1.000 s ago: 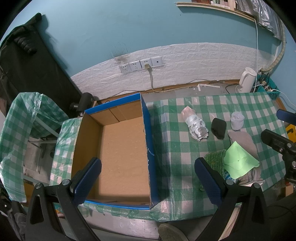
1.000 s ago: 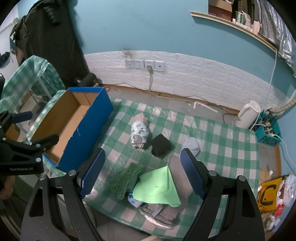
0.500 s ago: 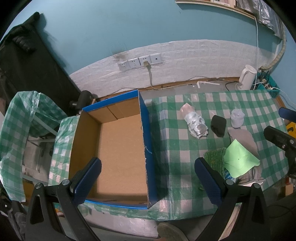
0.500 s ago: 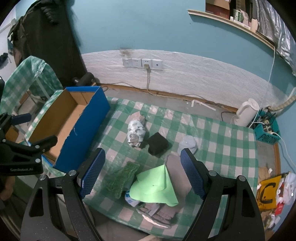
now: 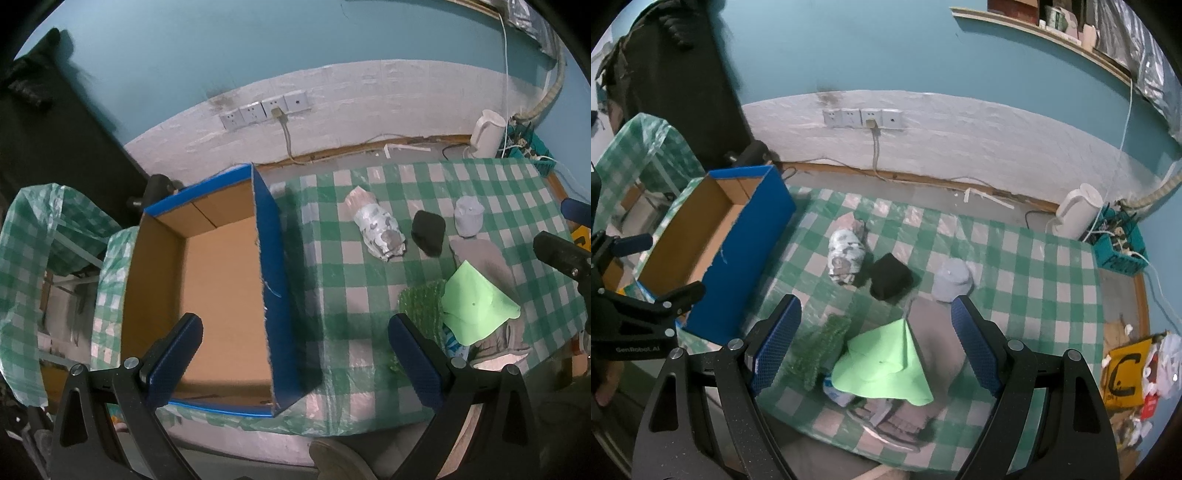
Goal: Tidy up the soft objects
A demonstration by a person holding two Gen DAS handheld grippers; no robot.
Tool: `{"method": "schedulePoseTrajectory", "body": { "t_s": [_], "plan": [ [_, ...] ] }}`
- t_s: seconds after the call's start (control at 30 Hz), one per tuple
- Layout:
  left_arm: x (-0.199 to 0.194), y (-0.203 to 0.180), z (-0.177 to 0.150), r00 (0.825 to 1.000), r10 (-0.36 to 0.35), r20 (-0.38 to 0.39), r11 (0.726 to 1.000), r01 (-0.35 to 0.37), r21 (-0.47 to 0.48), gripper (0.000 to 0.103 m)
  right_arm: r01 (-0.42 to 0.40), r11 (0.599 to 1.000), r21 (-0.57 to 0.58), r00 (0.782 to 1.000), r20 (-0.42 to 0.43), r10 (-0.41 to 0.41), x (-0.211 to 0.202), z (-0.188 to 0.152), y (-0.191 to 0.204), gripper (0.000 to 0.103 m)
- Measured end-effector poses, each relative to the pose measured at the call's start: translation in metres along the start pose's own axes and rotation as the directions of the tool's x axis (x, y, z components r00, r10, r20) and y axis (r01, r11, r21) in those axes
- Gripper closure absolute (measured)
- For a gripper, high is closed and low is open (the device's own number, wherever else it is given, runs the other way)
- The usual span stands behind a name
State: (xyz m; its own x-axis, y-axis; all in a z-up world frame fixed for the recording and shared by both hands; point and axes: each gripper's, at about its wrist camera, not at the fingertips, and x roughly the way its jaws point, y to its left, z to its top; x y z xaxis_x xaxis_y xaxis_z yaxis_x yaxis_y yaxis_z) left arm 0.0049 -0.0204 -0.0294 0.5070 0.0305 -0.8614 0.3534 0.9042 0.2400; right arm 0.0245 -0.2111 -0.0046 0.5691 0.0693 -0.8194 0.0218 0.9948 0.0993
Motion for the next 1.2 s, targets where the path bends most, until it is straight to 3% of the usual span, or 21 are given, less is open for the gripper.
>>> {"method": "schedulePoseTrajectory", "body": {
  "t_s": [0.53, 1.2],
  "plan": [
    [0.035, -0.039, -0.009, 0.991, -0.045, -0.129, 0.997, 0.052, 0.052, 0.002, 0.017, 1.0, 0.016, 0.996, -0.09, -0.016, 0.027, -0.015, -0.021, 0.02],
    [0.074, -0.075, -0.001, 0.972, -0.097, -0.215, 0.994, 0.106, 0.029, 0.002, 0.104, 0.989, 0.108, 0.972, -0.223, -0.078, 0.063, -0.044, -0.066, 0.02]
  ]
}}
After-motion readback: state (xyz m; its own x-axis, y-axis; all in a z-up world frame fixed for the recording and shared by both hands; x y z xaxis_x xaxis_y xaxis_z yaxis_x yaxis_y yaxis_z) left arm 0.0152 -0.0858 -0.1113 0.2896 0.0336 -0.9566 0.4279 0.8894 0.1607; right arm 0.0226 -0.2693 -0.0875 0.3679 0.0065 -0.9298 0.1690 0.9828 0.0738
